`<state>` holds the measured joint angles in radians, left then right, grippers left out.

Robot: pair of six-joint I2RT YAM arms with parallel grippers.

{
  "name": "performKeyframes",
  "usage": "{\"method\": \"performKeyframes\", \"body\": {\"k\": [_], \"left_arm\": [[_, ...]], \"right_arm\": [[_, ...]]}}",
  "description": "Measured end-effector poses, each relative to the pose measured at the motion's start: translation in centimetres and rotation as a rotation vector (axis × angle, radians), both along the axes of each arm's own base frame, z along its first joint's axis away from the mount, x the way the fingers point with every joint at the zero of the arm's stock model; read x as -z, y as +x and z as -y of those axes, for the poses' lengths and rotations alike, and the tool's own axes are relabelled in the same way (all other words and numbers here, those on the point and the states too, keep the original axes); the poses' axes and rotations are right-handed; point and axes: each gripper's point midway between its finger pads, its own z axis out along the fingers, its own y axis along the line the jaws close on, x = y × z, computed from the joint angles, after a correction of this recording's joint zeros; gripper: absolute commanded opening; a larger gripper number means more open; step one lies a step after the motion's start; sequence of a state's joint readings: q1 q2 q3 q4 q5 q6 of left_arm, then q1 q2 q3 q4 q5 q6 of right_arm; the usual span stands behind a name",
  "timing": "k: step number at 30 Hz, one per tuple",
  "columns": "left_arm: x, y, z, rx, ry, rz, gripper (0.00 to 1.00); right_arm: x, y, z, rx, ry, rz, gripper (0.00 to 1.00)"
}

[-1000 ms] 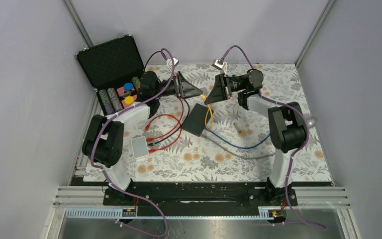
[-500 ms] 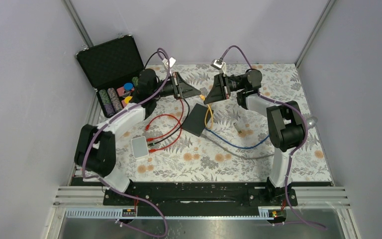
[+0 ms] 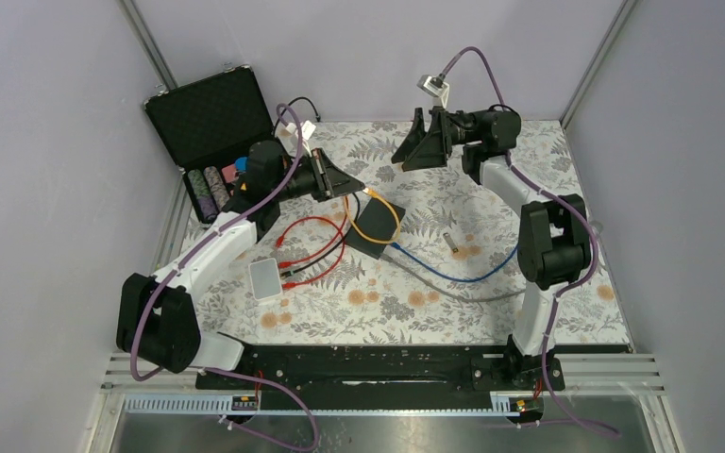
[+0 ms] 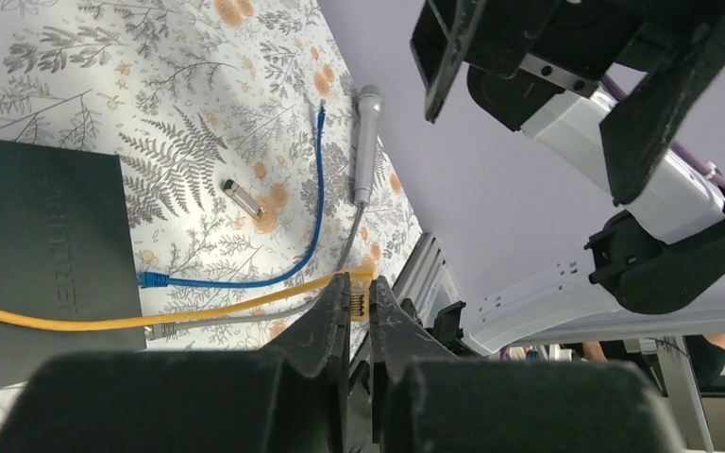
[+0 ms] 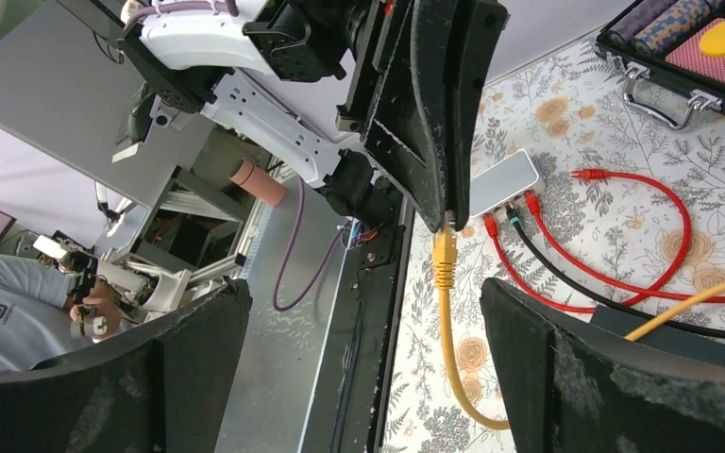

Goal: Insert the plug into the switch port
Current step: Pick up the connector from the center of the board.

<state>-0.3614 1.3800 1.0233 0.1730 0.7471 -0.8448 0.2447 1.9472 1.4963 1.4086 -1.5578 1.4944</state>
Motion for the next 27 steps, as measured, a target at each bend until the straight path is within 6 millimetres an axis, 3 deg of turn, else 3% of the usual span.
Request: {"method": "performKeyframes", "body": {"k": [6,8,14,17,20,22,24,26,27], "left_arm": [[1.9,0.2,-0.5,-0.031,0.064,-0.045,0.0],[2.4,0.2,-0.7,-0.039,0.081,-0.055,0.0],[3.5,0.2,-1.1,-0.059,0.12,-0.071,0.0],[3.6,0.1,-1.5,-0.079,0.138,-0.067,0.0],[3.1,0.1,-1.8,-0.097,0.143,-0.051,0.0],[3.0,0.2,-1.9,-0.105,0.144,-0.046,0.0],[3.1,0.4,-1.8,-0.108,0.142,-0.052,0.0],[3.3,0.6,-1.7,-0.108,0.133,-0.063,0.0],[3.4,0.8,-1.5,-0.108,0.124,-0.069,0.0]], "right_arm": [[-0.1,0.0,0.0,0.0,0.001,0.008,0.99],[-1.0,0.7,0.2,0.033,0.026,0.004,0.99],[-7.1,4.8,1.7,0.282,0.191,0.144,0.99],[-11.4,6.6,0.8,0.576,0.218,0.278,0.99],[-15.1,5.9,1.0,0.814,0.17,0.477,0.99],[-16.3,5.1,2.1,0.934,0.124,0.565,0.99],[-15.4,5.3,4.5,1.066,0.07,0.601,0.99],[-11.7,5.6,6.0,1.113,-0.014,0.591,0.96],[-9.1,5.6,6.6,1.123,-0.062,0.58,0.89]]}}
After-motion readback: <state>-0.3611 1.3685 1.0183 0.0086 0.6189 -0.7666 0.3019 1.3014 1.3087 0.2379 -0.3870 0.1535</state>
